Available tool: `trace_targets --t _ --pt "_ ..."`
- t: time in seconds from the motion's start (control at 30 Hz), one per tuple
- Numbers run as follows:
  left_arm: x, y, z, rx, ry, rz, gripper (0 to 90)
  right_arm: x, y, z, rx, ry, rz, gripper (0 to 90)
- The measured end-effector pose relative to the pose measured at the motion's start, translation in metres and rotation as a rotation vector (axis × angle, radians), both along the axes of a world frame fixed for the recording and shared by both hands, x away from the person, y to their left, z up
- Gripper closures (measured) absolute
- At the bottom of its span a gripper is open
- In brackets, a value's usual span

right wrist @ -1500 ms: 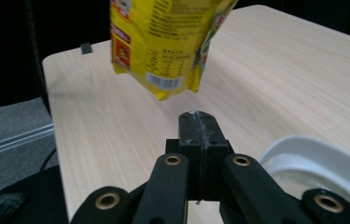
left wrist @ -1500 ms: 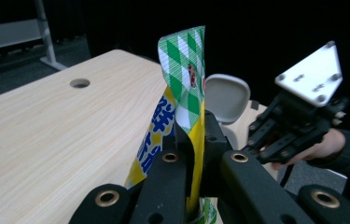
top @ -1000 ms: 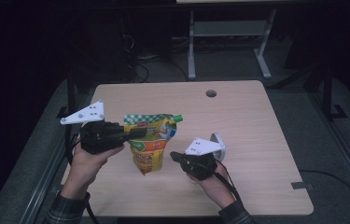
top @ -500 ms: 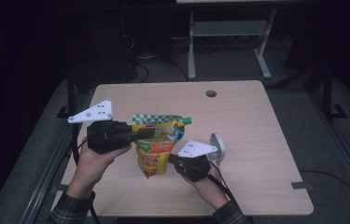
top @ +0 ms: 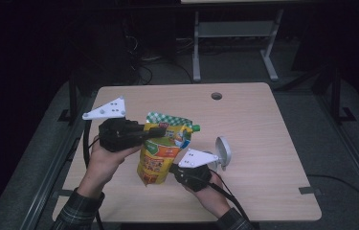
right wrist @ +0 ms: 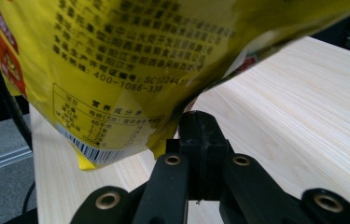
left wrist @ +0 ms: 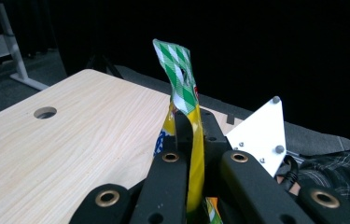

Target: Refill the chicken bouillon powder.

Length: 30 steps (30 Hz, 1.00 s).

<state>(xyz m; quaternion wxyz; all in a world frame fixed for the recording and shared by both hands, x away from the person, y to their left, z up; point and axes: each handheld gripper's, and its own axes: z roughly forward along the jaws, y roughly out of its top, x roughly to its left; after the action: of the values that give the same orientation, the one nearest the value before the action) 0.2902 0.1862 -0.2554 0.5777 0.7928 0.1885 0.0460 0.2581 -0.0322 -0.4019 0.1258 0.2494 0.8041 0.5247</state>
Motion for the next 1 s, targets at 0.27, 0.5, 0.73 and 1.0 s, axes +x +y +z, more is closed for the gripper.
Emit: trace_targets --t 0.27,0.5,0.73,1.0 --pt "0.004 -0.014 0.0 0.015 0.005 -0.004 90.0 -0.003 0.0 -0.004 0.016 -0.022 0.047 90.0" --pt "0.008 -0.026 -0.002 0.032 0.01 -0.011 90.0 -0.006 0.002 -0.005 0.027 -0.035 0.09 90.0" --pt "0.01 -0.037 -0.004 0.052 0.011 -0.025 90.0 -0.008 0.005 -0.007 0.045 -0.046 0.127 90.0" --pt "0.015 -0.044 -0.007 0.068 0.03 -0.022 90.0 -0.01 0.006 -0.009 0.068 -0.044 0.144 90.0"
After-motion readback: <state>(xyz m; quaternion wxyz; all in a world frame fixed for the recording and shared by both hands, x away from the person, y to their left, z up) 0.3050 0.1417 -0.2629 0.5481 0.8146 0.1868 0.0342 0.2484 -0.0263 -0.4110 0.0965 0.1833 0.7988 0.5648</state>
